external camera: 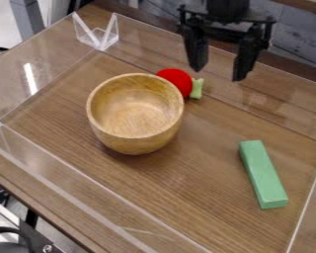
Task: Move the red fruit to the left
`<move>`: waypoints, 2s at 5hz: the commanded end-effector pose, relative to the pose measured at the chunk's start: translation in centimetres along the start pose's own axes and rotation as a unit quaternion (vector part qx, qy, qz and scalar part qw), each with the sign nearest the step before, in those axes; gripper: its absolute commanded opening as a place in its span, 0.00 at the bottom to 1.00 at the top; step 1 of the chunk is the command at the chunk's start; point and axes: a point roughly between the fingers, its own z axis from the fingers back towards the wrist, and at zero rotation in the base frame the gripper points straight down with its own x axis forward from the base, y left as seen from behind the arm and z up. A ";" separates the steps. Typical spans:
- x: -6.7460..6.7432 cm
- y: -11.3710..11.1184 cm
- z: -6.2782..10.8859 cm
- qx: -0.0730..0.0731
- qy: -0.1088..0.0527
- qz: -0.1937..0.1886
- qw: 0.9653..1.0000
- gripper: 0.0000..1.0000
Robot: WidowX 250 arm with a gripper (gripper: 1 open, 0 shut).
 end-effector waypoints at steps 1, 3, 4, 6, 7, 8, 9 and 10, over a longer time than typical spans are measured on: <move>-0.8 -1.6 1.9 -0.013 -0.029 -0.021 0.999 1.00; -1.8 -1.9 1.5 -0.004 -0.031 -0.037 0.999 1.00; -1.2 -0.8 2.7 0.000 -0.039 -0.030 0.999 1.00; -0.8 0.7 2.0 0.002 -0.040 -0.028 0.999 1.00; -0.8 0.7 0.8 -0.002 -0.037 -0.018 0.999 1.00; -0.7 0.6 0.9 -0.005 -0.039 -0.006 0.999 1.00; -0.8 0.6 1.4 -0.010 -0.044 0.001 0.999 1.00; -1.5 -0.5 2.3 -0.014 -0.044 -0.018 0.999 1.00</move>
